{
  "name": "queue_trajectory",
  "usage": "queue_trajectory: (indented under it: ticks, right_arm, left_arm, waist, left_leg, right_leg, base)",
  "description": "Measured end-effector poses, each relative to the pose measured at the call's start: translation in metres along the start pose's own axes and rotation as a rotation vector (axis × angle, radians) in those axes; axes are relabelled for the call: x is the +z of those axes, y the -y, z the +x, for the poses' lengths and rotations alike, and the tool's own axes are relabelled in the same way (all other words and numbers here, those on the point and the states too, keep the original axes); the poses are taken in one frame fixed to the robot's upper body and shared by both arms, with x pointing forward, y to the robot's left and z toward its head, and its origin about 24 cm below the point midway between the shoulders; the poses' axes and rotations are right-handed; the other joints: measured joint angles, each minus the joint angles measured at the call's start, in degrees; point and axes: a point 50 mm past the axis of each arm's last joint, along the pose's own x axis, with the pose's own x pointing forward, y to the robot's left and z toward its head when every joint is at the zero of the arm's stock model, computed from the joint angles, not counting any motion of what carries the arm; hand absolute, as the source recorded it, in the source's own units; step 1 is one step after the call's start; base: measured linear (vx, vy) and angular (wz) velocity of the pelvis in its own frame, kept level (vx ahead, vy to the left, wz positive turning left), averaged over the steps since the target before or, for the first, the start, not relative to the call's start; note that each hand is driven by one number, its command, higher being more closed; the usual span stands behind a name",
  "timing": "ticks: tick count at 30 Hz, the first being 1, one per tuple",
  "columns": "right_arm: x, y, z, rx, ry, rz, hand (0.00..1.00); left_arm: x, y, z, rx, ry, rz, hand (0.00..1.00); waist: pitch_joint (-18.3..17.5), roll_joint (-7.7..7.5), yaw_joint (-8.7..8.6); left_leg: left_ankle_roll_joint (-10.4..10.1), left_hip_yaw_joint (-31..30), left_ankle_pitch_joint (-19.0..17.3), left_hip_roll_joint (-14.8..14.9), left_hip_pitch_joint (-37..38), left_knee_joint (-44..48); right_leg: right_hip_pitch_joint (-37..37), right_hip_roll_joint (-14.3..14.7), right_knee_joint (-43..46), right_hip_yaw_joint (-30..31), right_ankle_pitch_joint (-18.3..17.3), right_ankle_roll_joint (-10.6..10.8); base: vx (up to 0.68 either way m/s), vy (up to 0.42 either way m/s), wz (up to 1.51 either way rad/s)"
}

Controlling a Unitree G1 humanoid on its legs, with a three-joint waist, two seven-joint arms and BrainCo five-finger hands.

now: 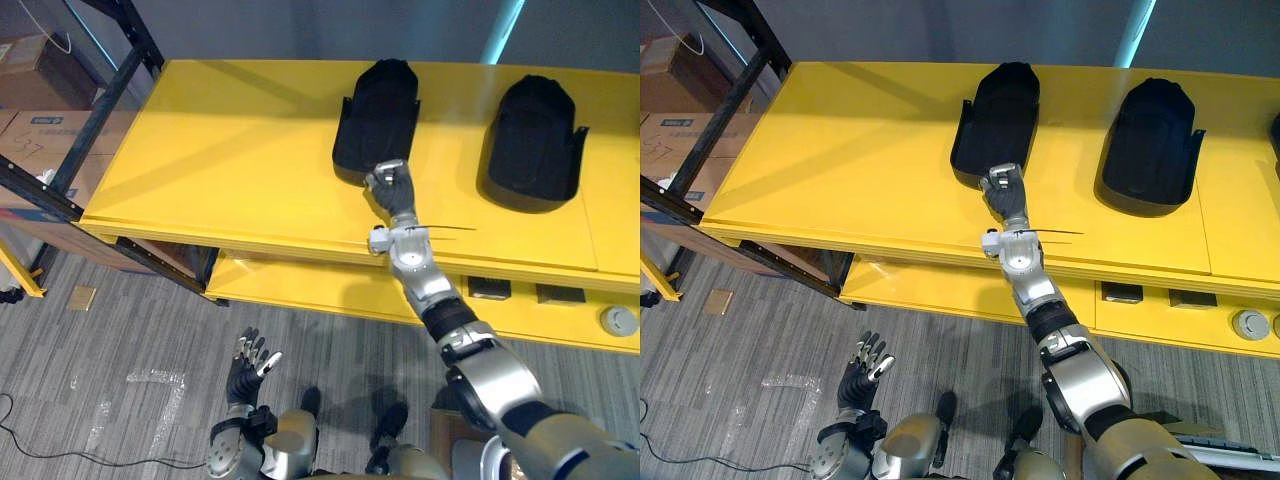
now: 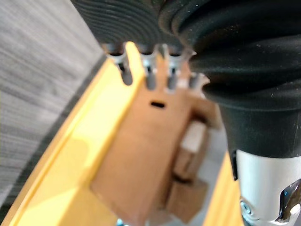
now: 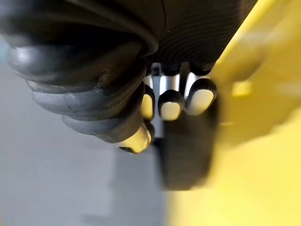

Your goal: Walk over and take plastic housings, then place them on the shelf

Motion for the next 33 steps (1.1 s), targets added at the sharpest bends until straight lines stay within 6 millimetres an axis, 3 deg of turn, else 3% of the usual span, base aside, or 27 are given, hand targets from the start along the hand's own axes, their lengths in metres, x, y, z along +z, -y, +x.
queue_trajectory:
  ticks: [4,5,9,12,15,20,25,29,33]
  right_arm:
    - [0.019,-0.012,-0.043,0.045,0.086,0.158,1.00]
    - [0.022,-0.007,-0.060,0.045,0.088,0.183,0.00]
    - [0.027,0.021,-0.110,0.007,0.022,0.191,0.00]
    - [0.022,0.042,-0.135,-0.038,-0.052,0.155,0.00]
    - [0.013,0.063,-0.157,-0.113,-0.139,0.102,0.00]
    - [0.002,0.083,-0.185,-0.251,-0.261,0.104,0.00]
    - [-0.005,0.104,-0.216,-0.468,-0.355,0.063,0.00]
    - [-0.004,0.124,-0.240,-0.567,-0.380,-0.002,0.00]
    - [-0.001,0.132,-0.246,-0.615,-0.346,0.014,0.00]
  left_arm:
    - [0.003,-0.002,-0.001,0.003,0.024,0.006,0.00]
    - [0.004,-0.001,0.001,0.000,0.029,0.006,0.00]
    - [0.007,0.000,0.004,0.003,0.040,0.015,0.00]
    - [0.009,0.007,0.009,-0.013,0.052,0.049,0.00]
    - [0.010,0.024,0.016,-0.069,0.049,0.049,0.00]
    - [0.004,0.035,0.015,-0.118,0.015,0.109,0.00]
    - [-0.002,0.039,0.013,-0.139,-0.032,0.136,0.00]
    - [-0.005,0.029,0.010,-0.112,-0.065,0.172,0.00]
    - [0.000,0.034,0.011,-0.117,-0.046,0.161,0.00]
  waist:
    - [-1.00,-1.97,-3.06]
    - [-1.53,-2.93,-3.71]
    - [-4.23,-6.87,-7.28]
    - [-6.31,-7.91,-8.90]
    - [-8.29,-7.00,-10.57]
    - [-10.10,-5.37,-12.43]
    - [-10.37,-5.50,-13.86]
    - [-11.23,-5.19,-17.29]
    - [-11.13,-4.45,-18.97]
  left_leg:
    - [0.06,2.99,-0.39,0.30,1.83,-0.98]
    - [0.11,4.11,-0.83,0.51,2.51,-0.98]
    - [0.14,9.07,-2.33,1.23,4.33,-0.81]
    - [0.14,12.22,-3.15,1.58,4.58,-0.70]
    - [0.13,14.82,-3.60,1.71,5.00,-0.71]
    - [0.27,19.38,-4.59,1.94,6.56,-0.75]
    - [0.21,25.47,-6.46,2.43,6.62,1.19]
    - [-0.38,31.86,-7.05,2.92,7.74,1.42]
    - [-0.74,35.31,-8.64,4.17,7.63,3.88]
  right_leg:
    - [-0.01,0.20,0.01,2.71,0.02,0.03]
    - [0.00,0.41,0.04,3.95,0.06,0.09]
    - [-0.51,1.14,-0.01,8.39,0.13,0.19]
    - [-1.87,1.67,-0.01,11.36,0.22,0.31]
    - [-2.80,1.99,0.01,13.85,0.77,0.52]
    - [-3.71,2.87,0.49,18.82,1.83,0.39]
    - [-5.92,3.92,-0.02,24.33,2.64,1.15]
    - [-8.08,5.05,-0.02,27.75,2.87,0.98]
    - [-9.50,5.91,-0.02,27.75,3.88,0.29]
  base:
    - [0.03,0.050,-0.39]
    - [0.03,0.051,-0.55]
    - [0.03,0.053,-0.57]
    - [0.01,0.040,-0.58]
    - [0.03,0.034,-0.40]
    - [0.01,0.030,-0.48]
    - [-0.08,0.017,-0.68]
    - [-0.06,-0.012,-0.72]
    - [-0.04,-0.043,-0.63]
